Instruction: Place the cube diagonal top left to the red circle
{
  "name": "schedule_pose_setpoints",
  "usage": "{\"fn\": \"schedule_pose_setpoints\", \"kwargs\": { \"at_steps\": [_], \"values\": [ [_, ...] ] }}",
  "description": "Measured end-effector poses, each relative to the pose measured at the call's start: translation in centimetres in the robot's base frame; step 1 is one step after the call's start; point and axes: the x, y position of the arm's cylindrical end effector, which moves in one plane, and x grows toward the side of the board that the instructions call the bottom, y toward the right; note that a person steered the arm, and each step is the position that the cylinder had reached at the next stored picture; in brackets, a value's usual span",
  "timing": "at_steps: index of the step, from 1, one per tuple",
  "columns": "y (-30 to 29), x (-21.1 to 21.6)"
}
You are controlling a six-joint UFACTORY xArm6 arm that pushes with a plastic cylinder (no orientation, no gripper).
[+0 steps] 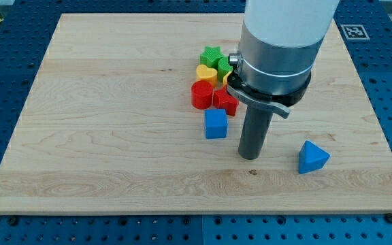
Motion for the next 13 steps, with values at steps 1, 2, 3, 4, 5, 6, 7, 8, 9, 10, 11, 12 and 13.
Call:
{"fn": "schedule_pose_setpoints", "kwargs": {
  "at_steps": [1,2,3,4,5,6,7,8,9,10,11,12,13],
  "values": [
    [0.0,0.0],
    [1.5,-0.3],
    [1.0,-4.0],
    [-2.3,-4.0],
    [-7.0,-4.0],
    [-9.9,-4.0],
    [-10.5,-3.6],
    [-13.3,-5.3],
    [-13.6,-3.5],
    [-17.1,-3.6],
    [-20.4,-5.9],
    [-17.7,-5.9],
    [-15.8,-3.7]
  ]
}}
